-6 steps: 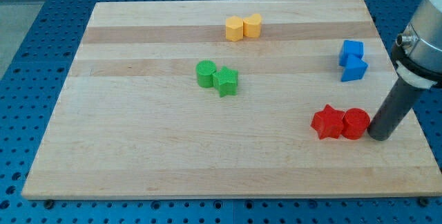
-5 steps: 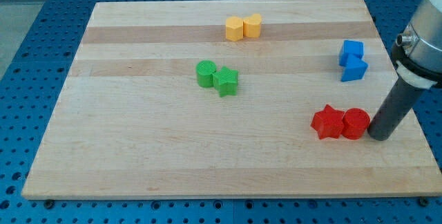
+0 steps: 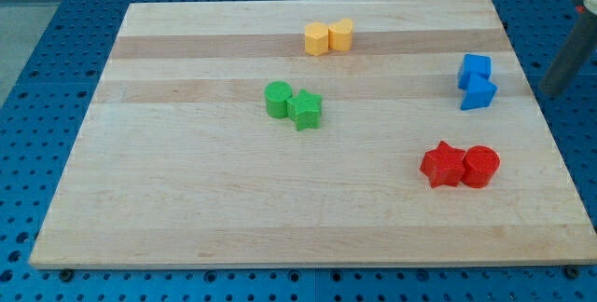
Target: Slide the blue cube towards the yellow heart
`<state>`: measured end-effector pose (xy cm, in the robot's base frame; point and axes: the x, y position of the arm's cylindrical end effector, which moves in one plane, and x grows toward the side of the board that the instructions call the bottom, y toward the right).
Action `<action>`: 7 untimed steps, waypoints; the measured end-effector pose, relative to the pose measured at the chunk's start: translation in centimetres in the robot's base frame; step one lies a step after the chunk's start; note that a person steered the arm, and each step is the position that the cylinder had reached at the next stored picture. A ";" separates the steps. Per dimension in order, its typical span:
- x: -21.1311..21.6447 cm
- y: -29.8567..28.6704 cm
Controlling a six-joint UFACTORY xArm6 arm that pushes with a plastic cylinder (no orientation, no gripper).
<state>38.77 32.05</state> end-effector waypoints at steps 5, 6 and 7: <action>-0.4 -5.7; -0.9 -8.5; -1.4 -11.8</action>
<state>37.36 20.21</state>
